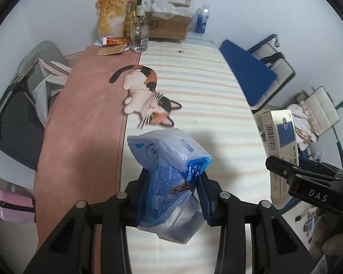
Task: Collect trash
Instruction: 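Carry the blue bag and medicine box down toward the trash bin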
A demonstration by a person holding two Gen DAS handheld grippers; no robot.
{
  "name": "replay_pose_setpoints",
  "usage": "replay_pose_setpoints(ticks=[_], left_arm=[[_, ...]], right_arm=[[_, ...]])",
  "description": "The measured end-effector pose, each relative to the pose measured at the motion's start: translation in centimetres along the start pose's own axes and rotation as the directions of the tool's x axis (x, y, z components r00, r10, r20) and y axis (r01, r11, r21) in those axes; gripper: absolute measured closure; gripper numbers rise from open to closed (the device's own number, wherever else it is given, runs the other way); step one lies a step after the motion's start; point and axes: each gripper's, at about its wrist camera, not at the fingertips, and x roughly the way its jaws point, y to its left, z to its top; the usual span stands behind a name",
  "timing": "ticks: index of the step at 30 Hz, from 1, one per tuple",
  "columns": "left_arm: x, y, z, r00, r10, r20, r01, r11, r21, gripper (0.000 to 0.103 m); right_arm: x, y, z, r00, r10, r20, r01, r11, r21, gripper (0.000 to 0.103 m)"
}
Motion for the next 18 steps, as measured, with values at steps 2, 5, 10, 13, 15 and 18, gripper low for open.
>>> replay_pose_setpoints(ticks=[2, 5, 10, 13, 15, 18], left_arm=[[-2.4, 0.5, -3.1, 1.000, -0.023, 0.009, 0.023, 1.000, 0.012, 0.068], [-5.4, 1.4, -7.8, 0.998, -0.055, -0.005, 0.055, 0.998, 0.034, 0.068], [-9.7, 3.9, -16.4, 0.992, -0.099, -0.076, 0.103, 0.993, 0.054, 0.068], [-10.5, 5.6, -20.6, 0.984, -0.114, -0.138, 0.119, 0.992, 0.031, 0.068], [-10.4, 6.2, -22.9, 0.978, -0.114, -0.177, 0.120, 0.993, 0.022, 0.068], [-8.7, 7.4, -26.8, 0.963, -0.105, -0.250, 0.109, 0.994, 0.004, 0.068]], right_arm=[[-2.5, 0.9, -3.4, 1.000, -0.009, 0.025, 0.008, 1.000, 0.011, 0.024], [-6.5, 2.4, -10.1, 0.999, -0.025, 0.048, 0.022, 0.998, 0.051, 0.024], [-11.4, 4.4, -21.7, 1.000, -0.006, 0.022, 0.003, 0.990, 0.140, 0.024], [-12.3, 5.5, -28.2, 0.999, 0.020, -0.033, -0.014, 0.985, 0.173, 0.024], [-12.0, 6.0, -32.3, 0.996, 0.041, -0.078, -0.026, 0.981, 0.191, 0.024], [-10.4, 6.3, -37.3, 0.989, 0.064, -0.135, -0.033, 0.976, 0.216, 0.024]])
